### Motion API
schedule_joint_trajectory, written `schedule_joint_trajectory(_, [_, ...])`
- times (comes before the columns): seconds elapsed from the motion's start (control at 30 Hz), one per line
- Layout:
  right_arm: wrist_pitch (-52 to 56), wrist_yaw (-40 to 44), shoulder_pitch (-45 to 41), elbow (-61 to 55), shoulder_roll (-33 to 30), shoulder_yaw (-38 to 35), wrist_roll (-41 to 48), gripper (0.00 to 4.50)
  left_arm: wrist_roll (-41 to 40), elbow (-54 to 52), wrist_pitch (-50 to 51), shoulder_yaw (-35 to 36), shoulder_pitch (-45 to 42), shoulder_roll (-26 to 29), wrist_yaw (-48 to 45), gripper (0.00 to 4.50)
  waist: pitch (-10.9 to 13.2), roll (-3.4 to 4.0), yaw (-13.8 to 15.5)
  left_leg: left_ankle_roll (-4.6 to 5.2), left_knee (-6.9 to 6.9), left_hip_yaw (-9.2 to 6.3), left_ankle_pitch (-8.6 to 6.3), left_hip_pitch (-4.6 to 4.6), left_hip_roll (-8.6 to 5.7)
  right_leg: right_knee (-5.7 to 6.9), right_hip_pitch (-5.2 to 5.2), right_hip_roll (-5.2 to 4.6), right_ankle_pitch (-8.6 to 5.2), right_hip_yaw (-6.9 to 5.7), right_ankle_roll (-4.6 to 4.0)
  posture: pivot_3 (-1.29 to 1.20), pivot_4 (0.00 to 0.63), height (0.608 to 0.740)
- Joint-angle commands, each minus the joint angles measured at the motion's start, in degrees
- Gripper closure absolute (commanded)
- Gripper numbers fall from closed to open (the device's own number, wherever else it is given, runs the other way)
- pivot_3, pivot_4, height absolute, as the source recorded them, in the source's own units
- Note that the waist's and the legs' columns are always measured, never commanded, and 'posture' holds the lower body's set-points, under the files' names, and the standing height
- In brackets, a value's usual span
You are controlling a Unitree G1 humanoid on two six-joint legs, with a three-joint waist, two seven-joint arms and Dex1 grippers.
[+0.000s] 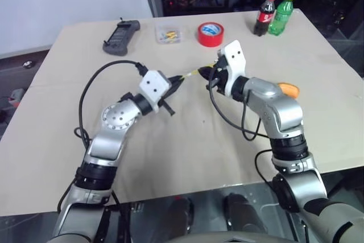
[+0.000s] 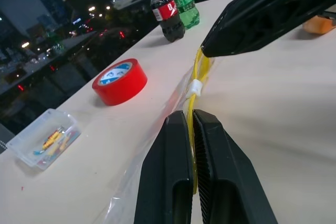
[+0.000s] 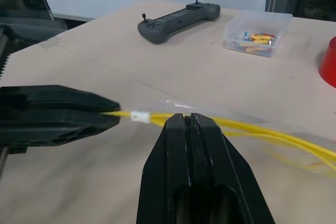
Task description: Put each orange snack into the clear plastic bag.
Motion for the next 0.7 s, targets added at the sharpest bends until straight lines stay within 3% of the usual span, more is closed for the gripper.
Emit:
schedule_joint_trajectory(0.03, [-1.1,-0.6,-1.8,-0.1,0.6,0.7,0.7,4.47,-0.3,-3.6,-0.1,1.8,0.5,0.3,0.0,4.50,0.0,0.00,0.0,0.00,0.00,0.00,0.00,0.00,0.00,0.00,0.00,0.00,0.00,0.00,0.00,0.00,0.150,0.740])
schedule_joint_trajectory(0.3, [-2.0,-1.0,-2.7,3.1,1.3,1.2,0.9,4.47,-0.7,-6.6,1.1,1.9,1.6,0.7,-1.1,4.50,0.0,0.00,0.0,0.00,0.00,0.01,0.00,0.00,-0.01,0.00,0.00,0.00,0.00,0.00,0.00,0.00,0.150,0.740])
schedule_joint_trajectory(0.47, [-3.2,-7.3,-3.9,12.7,6.2,-4.7,2.5,4.47,1.0,-7.5,-1.1,1.0,4.1,2.2,-3.2,4.50,0.0,0.00,-0.2,0.00,-0.02,-0.01,0.00,0.00,0.01,0.00,-0.01,0.02,0.00,0.00,0.00,0.00,0.150,0.740])
schedule_joint_trajectory(0.7, [-39.6,-7.9,-0.1,21.8,-8.8,17.3,-23.9,4.47,2.3,-6.0,-5.0,1.9,6.7,4.9,-4.8,4.50,0.0,0.04,0.1,0.00,-0.04,0.04,0.00,0.03,-0.10,-0.05,-0.04,-0.07,0.00,-0.05,0.00,0.00,0.150,0.740])
